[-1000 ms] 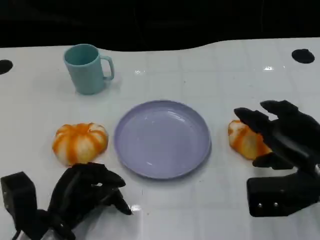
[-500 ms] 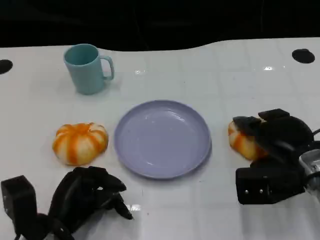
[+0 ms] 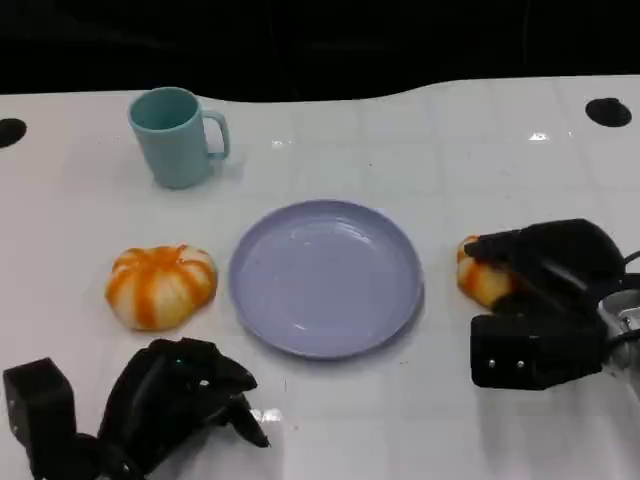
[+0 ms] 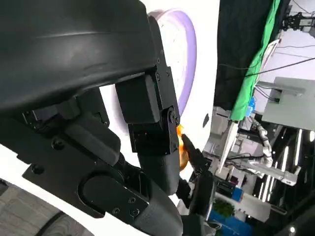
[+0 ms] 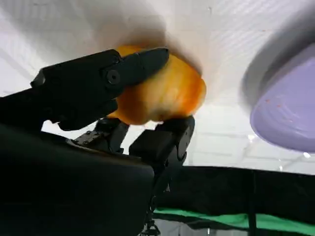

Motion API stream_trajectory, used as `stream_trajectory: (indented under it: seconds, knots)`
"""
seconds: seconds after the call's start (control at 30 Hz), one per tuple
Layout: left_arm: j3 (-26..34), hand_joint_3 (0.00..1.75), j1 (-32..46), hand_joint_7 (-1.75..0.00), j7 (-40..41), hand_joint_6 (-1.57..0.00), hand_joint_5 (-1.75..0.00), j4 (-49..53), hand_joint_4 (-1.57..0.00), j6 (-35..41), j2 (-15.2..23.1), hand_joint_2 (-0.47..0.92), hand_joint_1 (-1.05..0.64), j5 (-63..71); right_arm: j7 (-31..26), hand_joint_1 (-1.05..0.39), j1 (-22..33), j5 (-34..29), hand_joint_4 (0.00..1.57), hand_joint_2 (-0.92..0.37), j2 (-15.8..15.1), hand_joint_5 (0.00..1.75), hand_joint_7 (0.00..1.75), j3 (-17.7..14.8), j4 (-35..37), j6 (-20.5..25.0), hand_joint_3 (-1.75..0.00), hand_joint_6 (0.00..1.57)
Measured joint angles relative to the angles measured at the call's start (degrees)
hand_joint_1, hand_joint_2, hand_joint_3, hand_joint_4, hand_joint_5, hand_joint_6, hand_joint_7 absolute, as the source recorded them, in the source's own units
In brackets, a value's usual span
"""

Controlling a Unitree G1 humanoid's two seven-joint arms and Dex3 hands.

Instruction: Grasp the bread from the table and place it into the plate.

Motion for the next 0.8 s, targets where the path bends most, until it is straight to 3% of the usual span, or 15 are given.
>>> stream_trajectory:
  seconds: [0.07,0.23,0.57,0.7,0.8]
  knots:
    - [0.0,0.0,0.2,-0.2,0.0,-1.57,-0.6,-0.4,-1.57,0.5,0.0,0.7,-1.05,-0.1,-1.6,-0.14,-0.1,0.0,0.88,-0.72,0.0,1.73,1.26,0.3,0.5,-1.4,-0.63,0.89]
    - [0.0,0.0,0.3,-0.2,0.0,-1.57,-0.59,-0.7,-1.57,0.9,0.0,0.71,-1.05,-0.1,-7.3,-0.14,-0.2,0.0,0.91,-0.53,0.2,1.75,1.58,1.1,1.5,-4.4,-0.91,0.77]
    - [-0.1,0.0,0.3,-0.21,0.0,-1.57,-0.59,-0.6,-1.57,1.0,0.0,0.71,-1.05,-0.1,-20.9,-0.09,-0.2,1.4,0.96,-0.45,1.2,1.75,1.74,-0.3,2.2,-6.3,-1.08,0.71]
    - [0.0,0.0,0.3,-0.2,0.0,-1.57,-0.59,-0.5,-1.57,1.2,0.0,0.71,-1.05,-0.1,-22.1,-0.09,-0.2,2.8,0.95,-0.42,1.4,1.75,1.7,-1.3,1.2,-8.5,-1.13,0.73]
    - [0.1,0.0,0.1,-0.2,0.0,-1.57,-0.59,-0.1,-1.57,1.2,0.1,0.71,-1.05,-0.1,-22.1,-0.06,-0.1,3.9,1.0,-0.34,1.6,1.75,1.73,-1.6,-0.8,-9.8,-1.28,0.76]
